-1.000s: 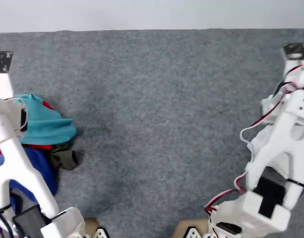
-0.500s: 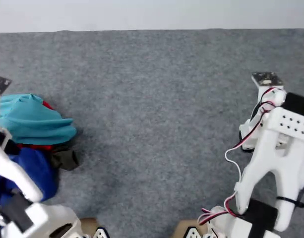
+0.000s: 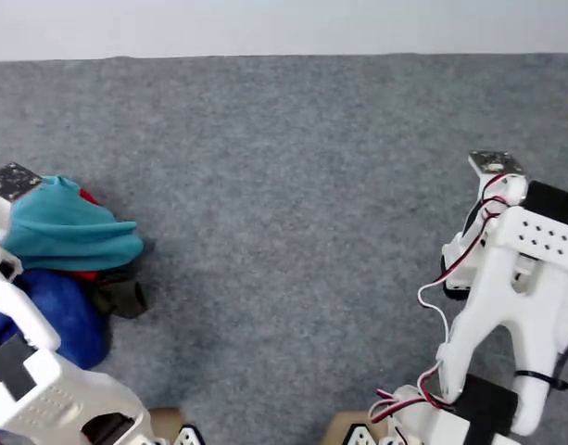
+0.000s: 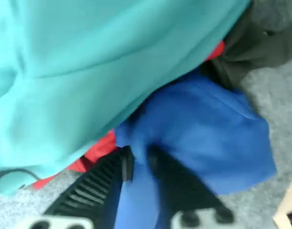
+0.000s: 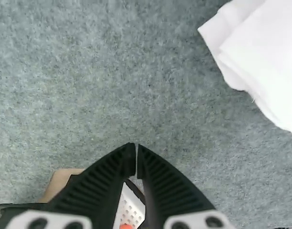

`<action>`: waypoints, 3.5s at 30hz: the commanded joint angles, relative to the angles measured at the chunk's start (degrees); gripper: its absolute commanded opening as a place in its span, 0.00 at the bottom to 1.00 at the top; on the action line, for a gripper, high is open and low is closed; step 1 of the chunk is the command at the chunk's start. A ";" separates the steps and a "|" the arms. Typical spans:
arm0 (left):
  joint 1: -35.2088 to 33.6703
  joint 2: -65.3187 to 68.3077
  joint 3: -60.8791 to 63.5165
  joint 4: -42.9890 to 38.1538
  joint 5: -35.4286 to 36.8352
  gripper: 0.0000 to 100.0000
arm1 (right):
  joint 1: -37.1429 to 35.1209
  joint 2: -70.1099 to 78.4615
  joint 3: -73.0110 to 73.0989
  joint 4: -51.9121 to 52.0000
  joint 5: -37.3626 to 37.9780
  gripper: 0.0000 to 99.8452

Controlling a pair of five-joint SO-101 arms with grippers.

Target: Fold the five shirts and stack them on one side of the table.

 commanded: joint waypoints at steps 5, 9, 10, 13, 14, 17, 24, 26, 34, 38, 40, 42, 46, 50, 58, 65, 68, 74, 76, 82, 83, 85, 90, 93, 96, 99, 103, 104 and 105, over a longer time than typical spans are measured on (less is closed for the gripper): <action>2.02 -10.99 -6.73 5.01 -0.62 0.00 | -0.66 -2.77 -0.70 2.51 -0.53 0.01; 5.36 -17.76 -14.11 5.19 7.38 0.00 | -0.66 -2.77 -0.70 2.51 -0.53 0.01; 6.68 -19.34 -16.04 4.75 10.37 0.00 | -0.66 -2.77 -0.70 2.51 -0.62 0.01; 11.34 -22.86 -22.46 2.99 21.98 0.00 | -0.66 -2.77 -0.70 2.51 -0.62 0.01; 13.19 -23.56 -24.57 2.29 25.93 0.00 | -0.66 -2.77 -0.70 2.51 -0.53 0.01; 18.90 -24.35 -30.73 0.62 35.25 0.00 | -0.66 -2.77 -0.70 2.51 -0.44 0.01; 32.88 -21.80 -41.80 -7.65 48.88 0.00 | -0.66 -2.86 -0.70 2.51 -0.44 0.01; 36.31 -20.66 -44.53 -11.52 51.96 0.00 | -0.66 -2.86 -0.70 2.51 -0.35 0.01; 52.66 -17.05 -50.33 -13.63 58.11 0.01 | -0.66 -2.86 -0.70 2.51 -0.35 0.01; 60.13 -13.36 -46.73 -5.45 58.81 0.01 | -0.66 -2.86 -0.70 2.51 -0.35 0.01; 61.89 -10.99 -42.51 -1.41 58.81 0.01 | -0.66 -2.86 -0.70 2.51 -0.35 0.01; 62.42 -8.35 -37.49 1.23 58.81 0.01 | -0.75 -2.86 -0.70 2.51 -0.35 0.01; 59.60 -2.73 -28.26 0.62 58.55 0.01 | -1.10 -2.86 -0.70 2.51 -0.35 0.01; 52.13 3.16 -25.45 -3.60 58.55 0.04 | -5.93 -2.86 -0.62 2.51 -0.26 0.01; 40.88 8.00 -25.63 -7.82 53.63 0.17 | -23.87 -0.48 -0.70 -0.40 -0.70 0.03; 38.24 8.00 -32.13 -8.26 51.69 0.21 | -28.18 10.07 -1.93 -9.36 -7.56 0.18; 38.07 8.00 -35.47 -6.15 49.67 0.21 | -29.76 15.87 -6.33 -11.03 -12.22 0.20; 37.89 8.00 -40.31 -0.88 45.80 0.17 | -35.12 28.00 -19.08 -10.42 -14.15 0.20; 37.89 8.00 -41.63 0.88 44.04 0.14 | -36.53 31.69 -22.95 -10.42 -14.24 0.20; 37.89 8.26 -41.63 3.60 43.78 0.12 | -39.60 41.45 -31.82 -9.10 -14.24 0.20; 37.89 8.35 -41.63 4.04 43.78 0.12 | -40.04 42.77 -33.14 -8.84 -14.24 0.20; 37.89 8.44 -41.54 4.40 43.78 0.12 | -40.84 45.23 -35.96 -8.66 -14.24 0.20; 37.98 8.44 -41.63 4.40 43.78 0.12 | -42.86 50.07 -41.41 -8.31 -14.15 0.20; 37.98 8.44 -41.54 4.48 43.78 0.12 | -44.62 51.82 -43.60 -6.11 -14.15 0.20; 37.98 8.53 -41.54 4.40 43.69 0.12 | -46.37 53.32 -46.33 -3.21 -14.15 0.20; 38.33 8.53 -41.54 4.22 43.69 0.12 | -46.64 55.69 -47.21 -3.30 -14.15 0.20; 38.24 8.53 -41.54 4.22 43.69 0.12 | -47.16 60.26 -48.26 -3.21 -14.15 0.20; 38.07 8.53 -41.54 4.22 43.69 0.12 | -47.25 61.14 -48.26 -3.12 -14.15 0.20; 38.07 8.53 -41.54 4.22 43.69 0.12 | -47.25 61.93 -48.26 -2.95 -14.24 0.20</action>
